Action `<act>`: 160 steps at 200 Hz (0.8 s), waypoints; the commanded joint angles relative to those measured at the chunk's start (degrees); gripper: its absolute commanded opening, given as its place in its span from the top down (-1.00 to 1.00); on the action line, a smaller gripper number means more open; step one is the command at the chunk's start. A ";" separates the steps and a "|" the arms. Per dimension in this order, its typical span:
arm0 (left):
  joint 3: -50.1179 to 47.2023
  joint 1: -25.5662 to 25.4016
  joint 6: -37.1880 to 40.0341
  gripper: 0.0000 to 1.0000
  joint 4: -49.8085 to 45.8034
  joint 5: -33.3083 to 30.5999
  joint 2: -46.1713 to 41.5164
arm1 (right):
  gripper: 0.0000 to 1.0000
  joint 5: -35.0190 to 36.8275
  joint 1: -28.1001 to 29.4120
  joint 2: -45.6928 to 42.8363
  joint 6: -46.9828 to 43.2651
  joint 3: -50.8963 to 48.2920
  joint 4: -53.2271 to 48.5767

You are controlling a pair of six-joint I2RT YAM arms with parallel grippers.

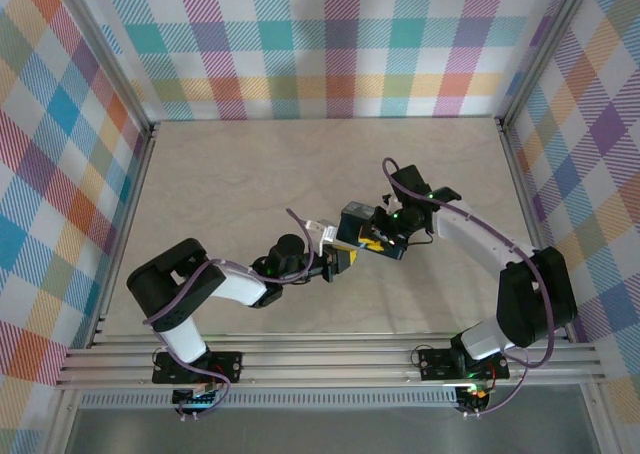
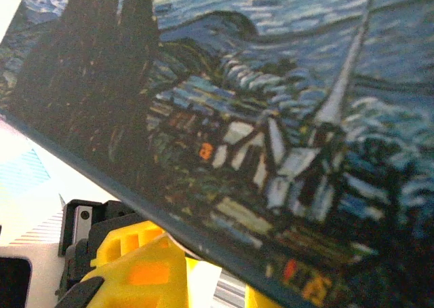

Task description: Unlock a padlock with a key

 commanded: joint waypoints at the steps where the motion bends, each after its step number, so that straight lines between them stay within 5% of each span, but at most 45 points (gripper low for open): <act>1: 3.26 -3.33 8.02 1.00 5.28 -2.15 -5.23 | 1.00 -4.77 1.47 2.10 0.10 1.47 -0.81; 63: 3.82 -6.27 11.92 1.00 1.56 -5.92 -7.64 | 1.00 -6.14 1.45 3.27 1.62 2.18 0.30; 127: 3.99 0.20 -12.95 1.00 19.89 3.12 -0.21 | 1.00 -4.54 1.79 0.32 4.43 -1.15 5.63; 160: 5.69 1.62 -15.29 1.00 19.59 5.88 -0.11 | 1.00 -4.25 2.00 0.22 3.81 -1.17 5.53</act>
